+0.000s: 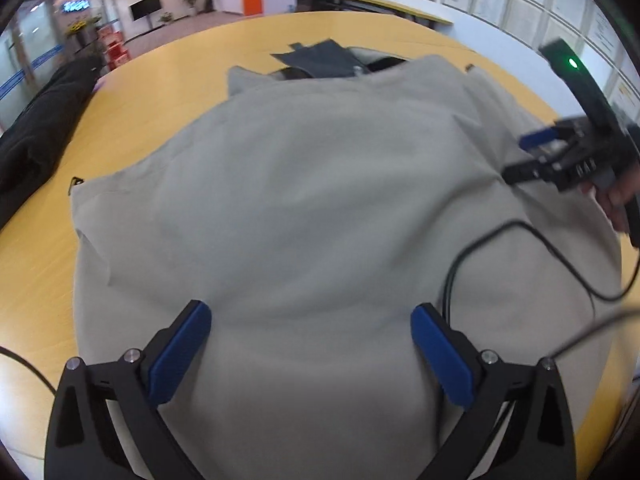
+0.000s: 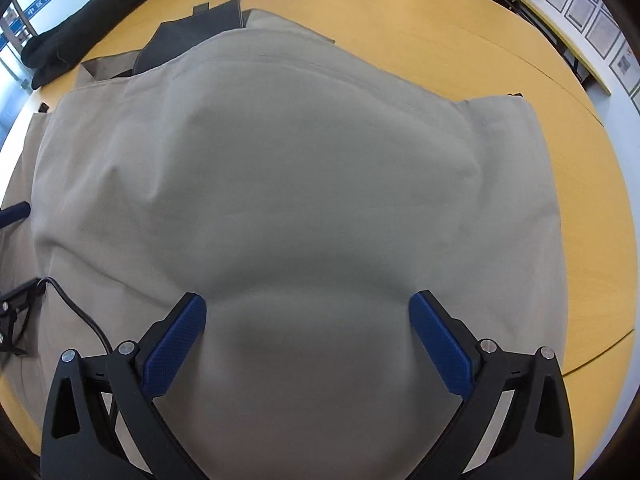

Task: Fold clothes

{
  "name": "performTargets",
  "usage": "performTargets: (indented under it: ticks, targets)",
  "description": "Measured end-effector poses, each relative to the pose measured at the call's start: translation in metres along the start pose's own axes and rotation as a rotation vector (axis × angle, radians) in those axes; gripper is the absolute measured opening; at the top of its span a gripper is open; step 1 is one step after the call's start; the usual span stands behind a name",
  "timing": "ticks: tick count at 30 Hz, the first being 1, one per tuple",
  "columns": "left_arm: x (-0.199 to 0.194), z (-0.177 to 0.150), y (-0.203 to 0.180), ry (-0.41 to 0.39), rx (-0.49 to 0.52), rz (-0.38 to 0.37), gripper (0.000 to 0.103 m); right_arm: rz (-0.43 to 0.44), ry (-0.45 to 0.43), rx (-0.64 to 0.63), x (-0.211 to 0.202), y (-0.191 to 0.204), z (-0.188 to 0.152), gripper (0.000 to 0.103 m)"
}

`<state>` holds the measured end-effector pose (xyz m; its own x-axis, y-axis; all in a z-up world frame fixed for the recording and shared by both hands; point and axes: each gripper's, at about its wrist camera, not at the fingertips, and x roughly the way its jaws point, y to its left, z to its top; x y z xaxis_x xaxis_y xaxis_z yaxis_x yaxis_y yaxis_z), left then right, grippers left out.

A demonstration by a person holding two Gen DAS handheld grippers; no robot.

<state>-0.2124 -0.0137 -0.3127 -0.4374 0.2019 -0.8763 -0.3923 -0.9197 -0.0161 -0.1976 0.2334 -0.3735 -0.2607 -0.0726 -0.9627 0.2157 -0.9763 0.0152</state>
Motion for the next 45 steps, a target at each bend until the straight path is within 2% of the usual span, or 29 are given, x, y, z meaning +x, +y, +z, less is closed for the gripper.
performTargets:
  ticks: [3, 6, 8, 10, 13, 14, 16, 17, 21, 24, 26, 29, 31, 33, 34, 36, 37, 38, 40, 41, 43, 45]
  targets:
    - [0.010, 0.012, 0.003, 0.025, -0.092, 0.072, 0.103, -0.038, 0.026, 0.019, -0.006, -0.004, -0.002, 0.103]
    - [-0.012, 0.012, 0.001, 0.078, -0.191, 0.187, 0.102, -0.041, -0.020, 0.052, -0.041, -0.012, -0.026, 0.103]
    - [-0.041, 0.007, -0.004, 0.094, -0.298, 0.219, 0.102, 0.013, -0.044, 0.125, -0.067, -0.025, -0.057, 0.103]
    - [-0.070, -0.004, -0.015, 0.108, -0.393, 0.193, 0.102, 0.107, -0.085, 0.212, -0.090, -0.038, -0.093, 0.103]
    - [-0.102, -0.023, -0.051, 0.115, -0.423, 0.169, 0.102, 0.297, -0.185, 0.407, -0.123, -0.056, -0.162, 0.103]
    - [-0.109, -0.030, -0.064, 0.117, -0.412, 0.145, 0.102, 0.327, -0.191, 0.472, -0.121, -0.055, -0.178, 0.103]
    - [-0.110, -0.029, -0.082, 0.121, -0.381, 0.103, 0.102, 0.385, -0.201, 0.602, -0.118, -0.051, -0.209, 0.103]
    - [-0.106, -0.024, -0.090, 0.120, -0.351, 0.088, 0.102, 0.387, -0.188, 0.675, -0.119, -0.048, -0.232, 0.103]
    - [-0.076, 0.003, -0.098, 0.129, -0.232, 0.061, 0.102, 0.475, -0.209, 0.904, -0.097, -0.069, -0.250, 0.100]
    - [-0.044, 0.032, -0.095, 0.121, -0.147, 0.020, 0.102, 0.506, -0.287, 0.950, -0.085, -0.075, -0.239, 0.097]
    - [-0.012, 0.054, -0.097, 0.131, -0.048, -0.041, 0.102, 0.493, -0.345, 0.958, -0.085, -0.075, -0.230, 0.098]
    - [0.027, 0.077, -0.104, 0.169, 0.146, -0.121, 0.102, 0.484, -0.415, 0.984, -0.079, -0.068, -0.220, 0.098]
    - [0.045, 0.086, -0.109, 0.190, 0.299, -0.121, 0.102, 0.457, -0.453, 0.997, -0.081, -0.064, -0.217, 0.099]
    - [0.052, 0.091, -0.113, 0.182, 0.427, -0.160, 0.103, 0.424, -0.490, 1.021, -0.083, -0.058, -0.216, 0.099]
    - [0.053, 0.092, -0.114, 0.174, 0.475, -0.177, 0.103, 0.409, -0.503, 1.033, -0.081, -0.053, -0.213, 0.095]
    - [0.056, 0.093, -0.115, 0.161, 0.541, -0.207, 0.103, 0.375, -0.505, 1.051, -0.073, -0.046, -0.207, 0.070]
    - [0.058, 0.094, -0.116, 0.154, 0.566, -0.222, 0.103, 0.355, -0.493, 1.058, -0.067, -0.044, -0.203, 0.034]
    - [0.060, 0.094, -0.116, 0.146, 0.591, -0.237, 0.103, 0.385, -0.490, 1.083, -0.061, -0.044, -0.204, 0.021]
    - [0.062, 0.093, -0.115, 0.130, 0.613, -0.260, 0.103, 0.433, -0.490, 1.117, -0.056, -0.045, -0.208, 0.015]
    - [0.062, 0.092, -0.115, 0.121, 0.619, -0.270, 0.103, 0.437, -0.512, 1.094, -0.064, -0.046, -0.210, 0.010]
    - [0.064, 0.091, -0.113, 0.103, 0.631, -0.291, 0.103, 0.444, -0.556, 1.044, -0.082, -0.048, -0.213, 0.008]
    - [0.065, 0.091, -0.115, 0.087, 0.641, -0.305, 0.103, 0.431, -0.619, 0.940, -0.112, -0.037, -0.200, 0.007]
